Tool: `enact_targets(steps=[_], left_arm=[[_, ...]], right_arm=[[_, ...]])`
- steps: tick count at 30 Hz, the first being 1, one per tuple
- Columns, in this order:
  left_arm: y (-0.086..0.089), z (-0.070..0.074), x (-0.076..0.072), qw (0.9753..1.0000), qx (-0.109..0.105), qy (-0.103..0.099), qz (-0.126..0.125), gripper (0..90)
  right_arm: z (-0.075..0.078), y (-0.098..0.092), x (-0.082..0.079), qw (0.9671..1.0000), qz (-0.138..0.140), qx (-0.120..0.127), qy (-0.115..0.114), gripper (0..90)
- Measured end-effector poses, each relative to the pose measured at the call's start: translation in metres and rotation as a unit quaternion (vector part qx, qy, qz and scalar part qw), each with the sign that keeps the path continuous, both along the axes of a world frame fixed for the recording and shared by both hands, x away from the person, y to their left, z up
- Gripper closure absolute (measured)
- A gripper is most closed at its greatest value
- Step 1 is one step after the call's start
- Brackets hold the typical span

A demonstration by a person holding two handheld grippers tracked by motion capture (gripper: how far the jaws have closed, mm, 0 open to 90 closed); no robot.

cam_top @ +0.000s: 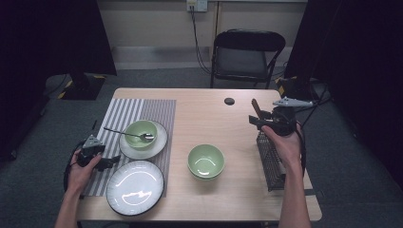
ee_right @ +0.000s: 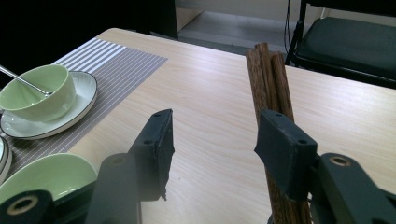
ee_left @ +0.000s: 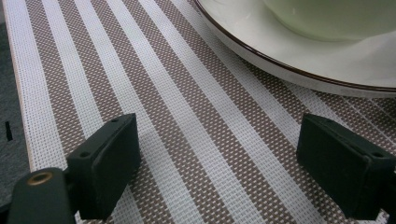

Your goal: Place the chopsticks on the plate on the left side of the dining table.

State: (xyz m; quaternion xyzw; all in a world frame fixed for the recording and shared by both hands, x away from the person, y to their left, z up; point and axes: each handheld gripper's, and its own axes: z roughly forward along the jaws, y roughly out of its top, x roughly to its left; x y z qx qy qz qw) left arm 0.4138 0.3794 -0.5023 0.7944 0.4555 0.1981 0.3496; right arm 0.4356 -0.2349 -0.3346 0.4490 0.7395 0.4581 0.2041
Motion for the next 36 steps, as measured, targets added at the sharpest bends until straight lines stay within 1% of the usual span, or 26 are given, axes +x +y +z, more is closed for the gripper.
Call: enact_targets(steps=[3,6,8,11,13,14,15,17,20,22,23,24,25,26,28,32,36], left_arm=[[0.000,0.000,0.000,1.0000,0.000,0.000,0.000,12.9],[0.000,0.000,0.000,1.0000,0.000,0.000,0.000,12.9],[0.000,0.000,0.000,1.0000,0.000,0.000,0.000,12.9],[0.000,0.000,0.000,1.0000,0.000,0.000,0.000,12.9],[0.000,0.000,0.000,1.0000,0.000,0.000,0.000,12.9],[0.000,0.000,0.000,1.0000,0.000,0.000,0.000,12.9],[0.000,0.000,0.000,1.0000,0.000,0.000,0.000,12.9],[0.000,0.000,0.000,1.0000,0.000,0.000,0.000,12.8],[0.000,0.000,0.000,1.0000,0.000,0.000,0.000,12.9],[0.000,0.000,0.000,1.0000,0.000,0.000,0.000,12.9],[0.000,0.000,0.000,1.0000,0.000,0.000,0.000,12.9],[0.000,0.000,0.000,1.0000,0.000,0.000,0.000,12.9],[0.000,0.000,0.000,1.0000,0.000,0.000,0.000,12.9],[0.000,0.000,0.000,1.0000,0.000,0.000,0.000,12.9],[0.000,0.000,0.000,1.0000,0.000,0.000,0.000,12.9],[0.000,0.000,0.000,1.0000,0.000,0.000,0.000,12.8],[0.000,0.000,0.000,1.0000,0.000,0.000,0.000,12.8]], right_arm=[[-0.002,0.000,0.002,1.0000,-0.001,-0.003,0.001,47.2],[-0.006,-0.001,0.005,0.9999,-0.007,-0.005,0.008,47.4],[-0.008,-0.003,0.007,0.9999,-0.007,0.000,0.009,48.9],[-0.009,-0.005,0.007,0.9999,-0.007,-0.001,0.009,49.7],[-0.009,-0.006,0.007,0.9999,-0.010,-0.004,0.008,49.2],[-0.009,-0.006,0.006,0.9998,-0.021,-0.008,0.000,48.9],[-0.008,-0.007,0.006,0.9997,-0.022,-0.003,-0.003,49.0],[-0.009,-0.007,0.006,0.9997,-0.023,-0.007,-0.002,49.0],[-0.012,-0.004,0.008,0.9997,-0.017,-0.014,0.008,49.2],[-0.014,-0.003,0.009,0.9998,-0.014,-0.014,0.010,50.7],[-0.016,-0.003,0.009,0.9997,-0.013,-0.014,0.011,53.0],[-0.017,-0.003,0.008,0.9997,-0.017,-0.019,0.006,57.4],[-0.017,-0.004,0.007,0.9996,-0.017,-0.021,0.001,59.2],[-0.017,-0.004,0.007,0.9996,-0.017,-0.021,0.001,59.2],[-0.015,-0.008,0.002,0.9999,-0.009,-0.011,-0.001,62.8],[-0.016,-0.009,-0.002,0.9999,0.003,-0.012,0.003,65.2],[-0.019,-0.011,-0.002,0.9999,-0.001,-0.012,0.006,65.5]])
